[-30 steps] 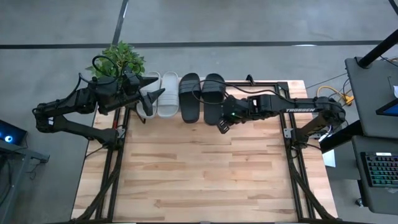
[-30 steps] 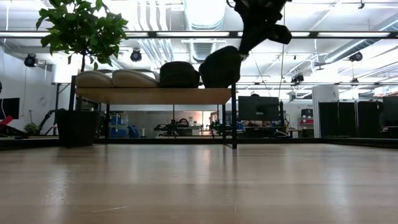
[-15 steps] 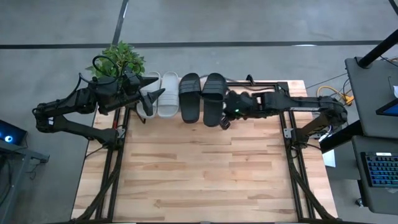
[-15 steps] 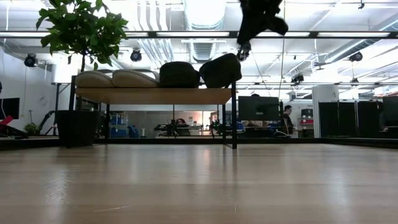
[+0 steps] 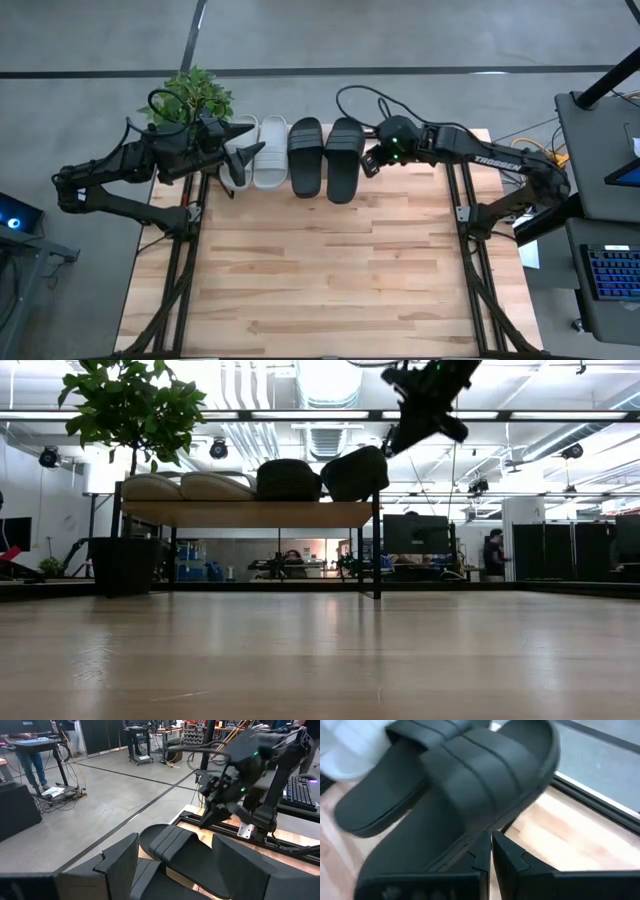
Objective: Pick and place slides into the shelf
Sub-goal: Adjust the right black slipper on the shelf
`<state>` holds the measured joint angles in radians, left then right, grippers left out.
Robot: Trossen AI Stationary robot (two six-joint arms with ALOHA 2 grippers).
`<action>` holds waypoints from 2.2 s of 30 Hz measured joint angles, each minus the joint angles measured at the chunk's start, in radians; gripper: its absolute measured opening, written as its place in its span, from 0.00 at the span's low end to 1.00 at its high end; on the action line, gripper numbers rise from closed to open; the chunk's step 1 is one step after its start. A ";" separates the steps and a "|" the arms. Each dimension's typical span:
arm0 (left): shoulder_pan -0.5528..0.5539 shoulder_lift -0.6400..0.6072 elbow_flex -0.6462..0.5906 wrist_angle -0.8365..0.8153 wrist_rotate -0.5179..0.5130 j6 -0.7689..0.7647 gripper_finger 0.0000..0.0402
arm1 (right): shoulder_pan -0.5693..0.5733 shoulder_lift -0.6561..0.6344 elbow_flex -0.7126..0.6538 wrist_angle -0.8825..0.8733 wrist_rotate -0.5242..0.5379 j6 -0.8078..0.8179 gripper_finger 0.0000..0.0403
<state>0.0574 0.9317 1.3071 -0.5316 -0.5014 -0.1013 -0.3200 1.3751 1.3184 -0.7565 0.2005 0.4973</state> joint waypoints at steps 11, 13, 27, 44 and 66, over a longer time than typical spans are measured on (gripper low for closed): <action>0.000 -0.012 0.001 0.000 0.000 0.002 0.59 | -0.026 0.026 -0.045 0.044 0.005 -0.019 0.02; 0.000 -0.012 0.001 0.000 0.000 0.002 0.59 | -0.029 0.045 -0.045 0.052 0.003 -0.022 0.02; 0.000 -0.011 0.001 0.000 0.000 0.001 0.59 | -0.048 0.100 -0.038 0.116 -0.040 -0.053 0.02; 0.000 0.005 0.001 0.025 0.000 0.000 0.59 | -0.048 0.101 -0.038 0.166 -0.105 -0.055 0.02; 0.000 0.010 0.001 0.032 0.000 0.001 0.59 | -0.054 0.061 -0.028 0.115 -0.102 -0.103 0.02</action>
<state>0.0570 0.9420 1.3079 -0.4999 -0.5018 -0.1001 -0.3737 1.4357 1.2907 -0.6410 0.0982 0.3943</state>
